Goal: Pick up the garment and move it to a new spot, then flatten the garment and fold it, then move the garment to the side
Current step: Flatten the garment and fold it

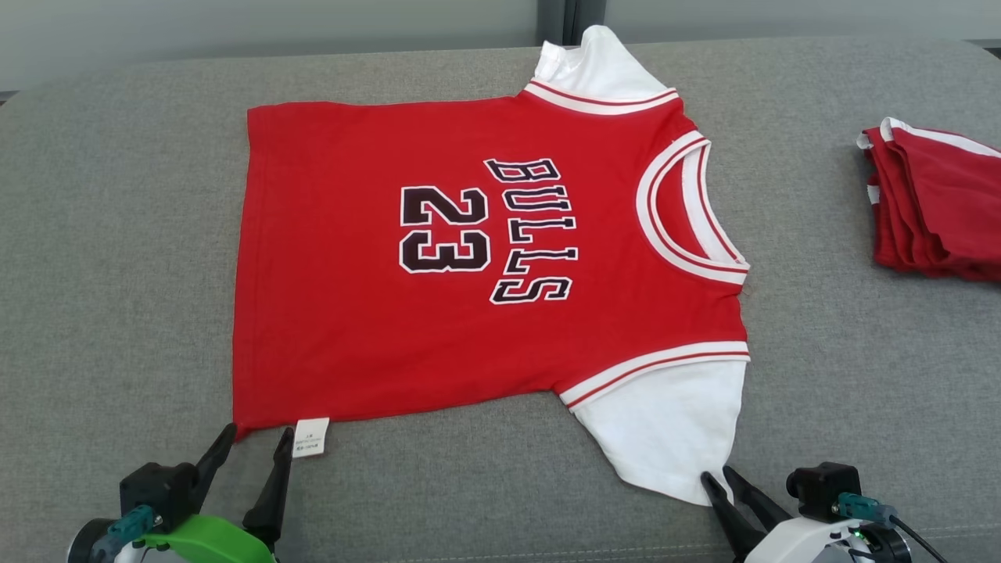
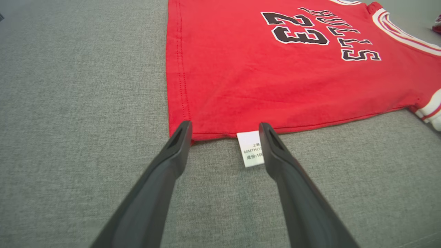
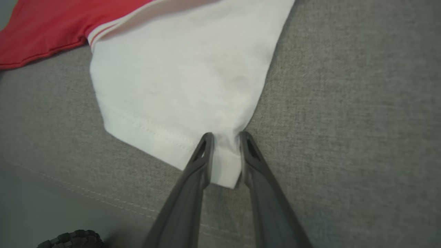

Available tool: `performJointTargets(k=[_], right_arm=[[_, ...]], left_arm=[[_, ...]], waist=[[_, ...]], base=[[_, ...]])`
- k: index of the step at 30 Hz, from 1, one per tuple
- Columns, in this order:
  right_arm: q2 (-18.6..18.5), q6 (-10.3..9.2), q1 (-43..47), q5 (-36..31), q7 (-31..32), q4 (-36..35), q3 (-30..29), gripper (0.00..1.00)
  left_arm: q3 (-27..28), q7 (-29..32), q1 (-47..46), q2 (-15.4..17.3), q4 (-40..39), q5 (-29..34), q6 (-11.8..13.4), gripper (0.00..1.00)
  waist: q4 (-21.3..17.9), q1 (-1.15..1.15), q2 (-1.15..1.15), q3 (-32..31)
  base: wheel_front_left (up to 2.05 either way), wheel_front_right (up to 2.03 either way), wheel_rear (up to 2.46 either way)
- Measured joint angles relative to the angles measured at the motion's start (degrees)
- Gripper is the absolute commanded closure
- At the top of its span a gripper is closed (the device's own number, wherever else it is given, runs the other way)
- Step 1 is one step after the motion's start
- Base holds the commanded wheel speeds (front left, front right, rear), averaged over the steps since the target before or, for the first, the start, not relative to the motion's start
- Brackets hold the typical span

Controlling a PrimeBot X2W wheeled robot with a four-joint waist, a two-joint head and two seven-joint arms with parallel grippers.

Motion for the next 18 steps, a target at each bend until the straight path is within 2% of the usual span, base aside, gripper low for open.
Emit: performJointTargets(k=[18], right_arm=[[-0.1, 1.15, -2.0, 0.9, 1.8, 1.0, 0.3, 0.64]], left_arm=[[0.0, 4.6, -3.4, 0.6, 5.7, -0.7, -0.5, 0.00]], waist=[[-0.9, 0.00, 0.00, 0.9]], base=[[0.00, 0.00, 0.00]])
